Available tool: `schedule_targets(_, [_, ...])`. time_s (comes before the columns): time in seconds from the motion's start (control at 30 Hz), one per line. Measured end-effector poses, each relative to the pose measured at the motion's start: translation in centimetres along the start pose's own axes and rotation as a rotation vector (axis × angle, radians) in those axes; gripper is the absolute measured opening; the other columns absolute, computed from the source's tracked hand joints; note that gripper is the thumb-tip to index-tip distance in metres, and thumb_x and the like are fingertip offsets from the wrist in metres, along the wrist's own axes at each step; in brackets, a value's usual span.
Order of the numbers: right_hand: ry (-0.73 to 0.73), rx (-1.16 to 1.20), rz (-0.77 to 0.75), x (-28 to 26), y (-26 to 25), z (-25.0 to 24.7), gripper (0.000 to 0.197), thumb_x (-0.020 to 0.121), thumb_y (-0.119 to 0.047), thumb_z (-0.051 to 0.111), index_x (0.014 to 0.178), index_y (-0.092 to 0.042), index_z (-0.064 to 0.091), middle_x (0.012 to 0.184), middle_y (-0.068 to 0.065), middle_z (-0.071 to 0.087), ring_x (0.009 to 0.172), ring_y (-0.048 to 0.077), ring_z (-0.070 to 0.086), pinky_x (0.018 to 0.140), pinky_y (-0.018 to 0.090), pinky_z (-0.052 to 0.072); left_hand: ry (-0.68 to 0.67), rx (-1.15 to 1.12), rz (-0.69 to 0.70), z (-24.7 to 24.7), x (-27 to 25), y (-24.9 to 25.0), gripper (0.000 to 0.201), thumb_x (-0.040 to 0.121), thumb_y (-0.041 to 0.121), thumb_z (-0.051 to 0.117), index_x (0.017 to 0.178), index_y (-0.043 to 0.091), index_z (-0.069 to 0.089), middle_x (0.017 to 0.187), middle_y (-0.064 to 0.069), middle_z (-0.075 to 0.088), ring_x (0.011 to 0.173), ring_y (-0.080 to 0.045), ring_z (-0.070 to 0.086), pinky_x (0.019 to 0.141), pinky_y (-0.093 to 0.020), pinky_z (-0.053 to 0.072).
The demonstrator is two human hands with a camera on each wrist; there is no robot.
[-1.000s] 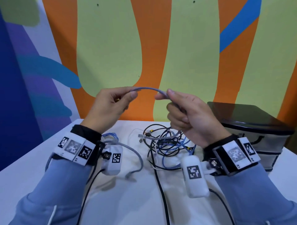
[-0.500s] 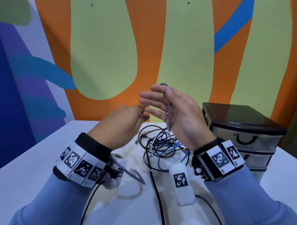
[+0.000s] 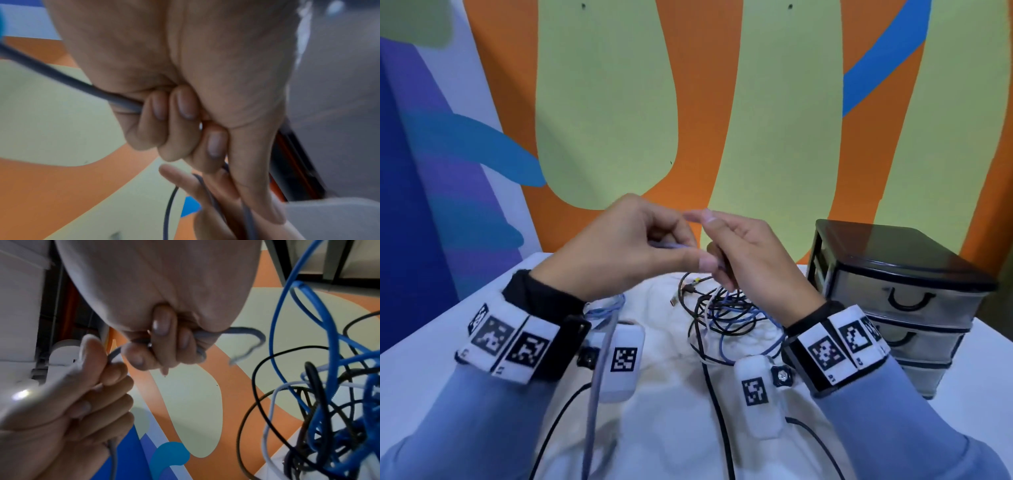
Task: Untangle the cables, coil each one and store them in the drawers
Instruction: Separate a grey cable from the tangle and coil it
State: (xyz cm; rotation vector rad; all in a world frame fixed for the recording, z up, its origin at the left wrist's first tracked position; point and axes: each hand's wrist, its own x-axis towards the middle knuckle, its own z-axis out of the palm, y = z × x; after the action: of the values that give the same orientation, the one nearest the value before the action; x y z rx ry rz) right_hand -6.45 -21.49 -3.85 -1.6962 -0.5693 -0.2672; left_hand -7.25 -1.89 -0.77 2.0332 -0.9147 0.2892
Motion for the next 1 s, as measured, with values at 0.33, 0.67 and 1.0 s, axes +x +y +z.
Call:
schedule_targets(0.33, [-0.347,0.382,0.048,-0.8,-1.3,-1.2,0.038,0.111,-0.026,0.035,0.110,-0.001,0.064,0.044,-0.005,0.027,0.041,0.013,0.016,0.046,0.030,0.014,0.549,-0.098,0.011,-0.1,1.8,-3.7,0.031,0.091,0.040,0.078,0.090,0.009,0.083,0.063,0.005,0.064,0.063,-0.007,0.044,0.061,-0.021,0.037])
schedule_targets(0.67, [0.102,0.644,-0.115,0.5,-0.3,-0.2,0.043,0.113,-0.020,0.039,0.149,0.003,0.037,0.101,0.021,0.078,0.103,0.030,0.075,0.089,0.029,0.061,-0.080,0.386,-0.074,4.8,1.5,-1.0,0.006,0.093,0.033,0.073,0.093,0.030,0.068,0.067,-0.007,0.062,0.056,-0.015,0.049,0.057,-0.039,0.039])
schedule_targets(1.0, [0.140,-0.493,-0.177,0.2,0.4,-0.2,0.036,0.113,-0.033,0.037,0.099,-0.015,0.065,0.060,0.004,0.068,0.071,0.018,0.073,0.080,0.043,0.056,-0.152,-0.099,-0.349,0.2,0.2,0.0,0.004,0.084,-0.003,0.075,0.085,0.001,0.075,0.059,-0.009,0.063,0.041,-0.016,0.043,0.044,-0.021,0.035])
